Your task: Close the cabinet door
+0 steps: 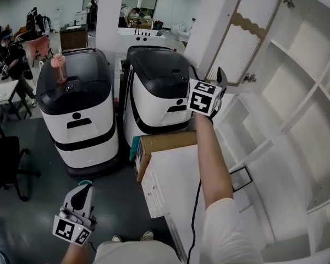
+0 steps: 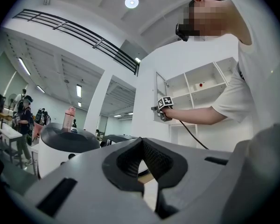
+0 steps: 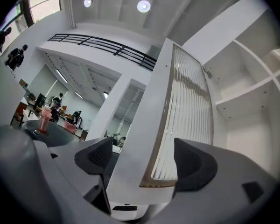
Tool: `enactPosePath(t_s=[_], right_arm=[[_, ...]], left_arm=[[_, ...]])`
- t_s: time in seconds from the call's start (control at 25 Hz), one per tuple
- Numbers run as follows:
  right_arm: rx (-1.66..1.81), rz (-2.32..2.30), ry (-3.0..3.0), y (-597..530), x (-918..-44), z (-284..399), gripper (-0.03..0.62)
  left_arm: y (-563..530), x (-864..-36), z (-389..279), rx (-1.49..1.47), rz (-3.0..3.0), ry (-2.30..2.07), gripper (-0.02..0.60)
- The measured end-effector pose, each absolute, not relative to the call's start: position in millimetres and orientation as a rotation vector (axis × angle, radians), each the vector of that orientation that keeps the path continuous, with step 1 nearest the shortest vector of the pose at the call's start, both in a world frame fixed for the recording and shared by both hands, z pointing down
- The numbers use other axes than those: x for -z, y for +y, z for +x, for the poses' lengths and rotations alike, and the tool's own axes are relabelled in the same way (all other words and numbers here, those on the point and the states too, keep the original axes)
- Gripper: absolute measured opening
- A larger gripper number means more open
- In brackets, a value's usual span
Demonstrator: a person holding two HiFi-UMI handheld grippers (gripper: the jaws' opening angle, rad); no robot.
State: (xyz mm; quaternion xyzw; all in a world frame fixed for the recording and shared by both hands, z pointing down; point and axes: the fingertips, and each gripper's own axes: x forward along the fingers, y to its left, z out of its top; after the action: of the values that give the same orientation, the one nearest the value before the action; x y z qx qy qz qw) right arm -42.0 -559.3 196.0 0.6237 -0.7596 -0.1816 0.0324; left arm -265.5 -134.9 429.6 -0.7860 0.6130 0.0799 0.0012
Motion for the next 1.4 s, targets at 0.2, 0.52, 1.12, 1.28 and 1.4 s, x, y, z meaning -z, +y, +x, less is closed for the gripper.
enactPosePath(t_s=[0.2,0.52,1.12,1.28,1.4], right_arm=[[0.533,1.99,-2.274,-580,-186,-41,0.374],[0.615,1.976,-2.221,-586,-180,-42,0.382],[0.694,1.925,-2.313,-538,-182,-22,0.321],[0.71,1.892,-2.33,-521,-184,-14,0.299],[0.724,1.862,-2.348,-510,-184,-6,0.282]], left_arm=[[-132,-431,-274,-0.224,-2.441,1.965,0.003],[-131,-427,-274,-0.221,-2.422,1.981,0.003],[-128,-431,-253,-0.256,-2.459,1.937,0.003],[-132,-432,-236,-0.266,-2.5,1.885,0.003],[-134,-432,-223,-0.271,-2.527,1.853,0.003]])
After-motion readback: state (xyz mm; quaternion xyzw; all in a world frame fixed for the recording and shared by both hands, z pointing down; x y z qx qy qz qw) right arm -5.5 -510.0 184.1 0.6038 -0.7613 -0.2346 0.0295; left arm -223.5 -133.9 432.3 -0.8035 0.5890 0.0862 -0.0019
